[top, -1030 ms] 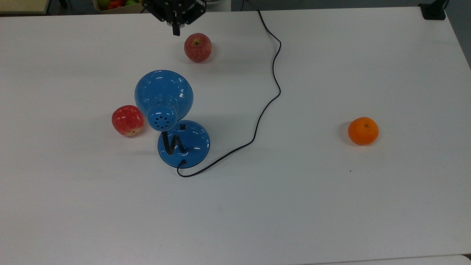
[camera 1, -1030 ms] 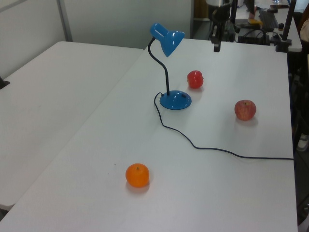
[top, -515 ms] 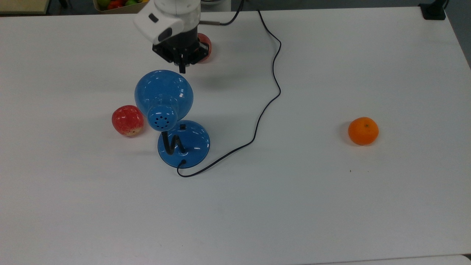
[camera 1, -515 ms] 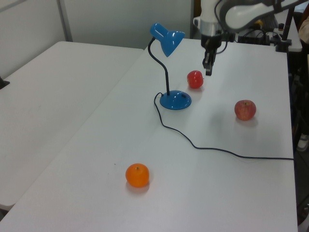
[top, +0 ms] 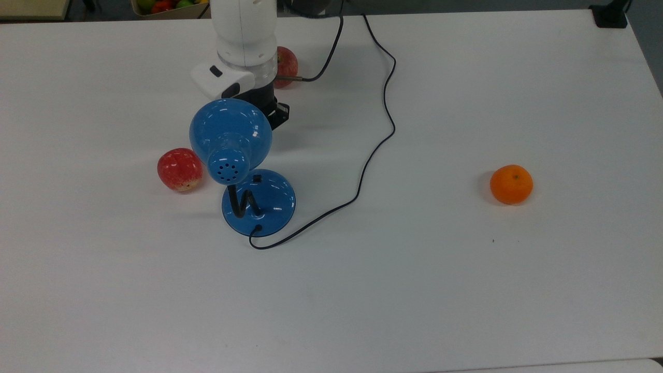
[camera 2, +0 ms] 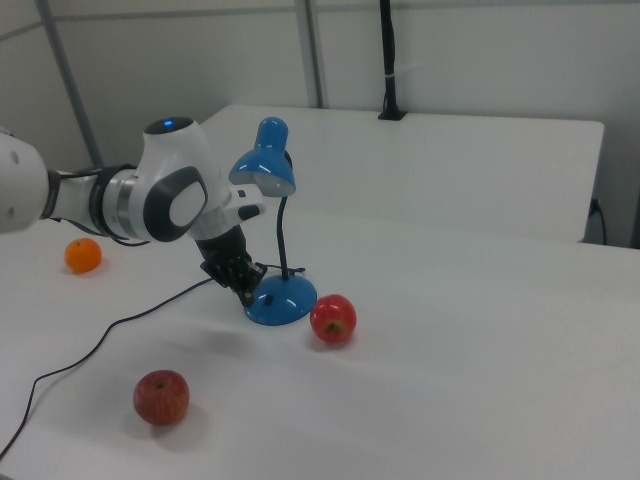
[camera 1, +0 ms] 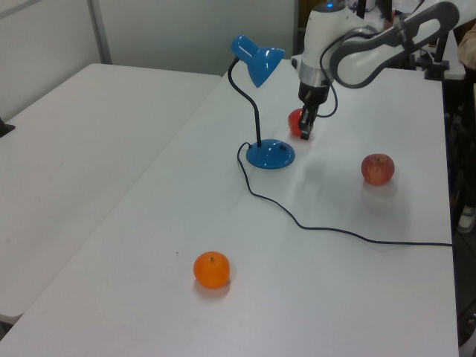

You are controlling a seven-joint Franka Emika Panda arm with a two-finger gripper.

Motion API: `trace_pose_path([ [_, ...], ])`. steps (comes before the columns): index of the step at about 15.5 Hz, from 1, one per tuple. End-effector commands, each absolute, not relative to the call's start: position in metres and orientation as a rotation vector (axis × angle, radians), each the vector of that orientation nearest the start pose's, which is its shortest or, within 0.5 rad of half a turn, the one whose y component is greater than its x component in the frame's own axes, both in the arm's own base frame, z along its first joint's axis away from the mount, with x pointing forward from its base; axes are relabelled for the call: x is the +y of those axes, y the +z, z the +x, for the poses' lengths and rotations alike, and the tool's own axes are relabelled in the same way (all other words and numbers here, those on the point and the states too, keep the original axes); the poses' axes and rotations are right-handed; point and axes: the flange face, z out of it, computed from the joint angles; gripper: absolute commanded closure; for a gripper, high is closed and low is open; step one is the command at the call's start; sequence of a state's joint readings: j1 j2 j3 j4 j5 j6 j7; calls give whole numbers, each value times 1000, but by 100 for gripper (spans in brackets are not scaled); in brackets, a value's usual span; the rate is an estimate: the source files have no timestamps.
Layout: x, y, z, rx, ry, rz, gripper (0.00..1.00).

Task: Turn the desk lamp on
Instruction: 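Move the gripper down toward the switch on the blue lamp base, then press down on the lamp base switch with the closed gripper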

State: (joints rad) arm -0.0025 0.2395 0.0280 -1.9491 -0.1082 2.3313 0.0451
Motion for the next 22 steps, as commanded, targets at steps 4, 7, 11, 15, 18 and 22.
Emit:
trace_pose_path([
  [4,16,346,638,-98,-464,-3165,100],
  [7,18,339,644,-108,-524,-3152,100],
  [11,17,337,647,-110,-569,-3143,100],
  [15,19,330,648,-119,-562,-3144,100],
  [18,19,330,652,-122,-584,-3141,100],
  [22,19,323,653,-141,-590,-3145,100],
])
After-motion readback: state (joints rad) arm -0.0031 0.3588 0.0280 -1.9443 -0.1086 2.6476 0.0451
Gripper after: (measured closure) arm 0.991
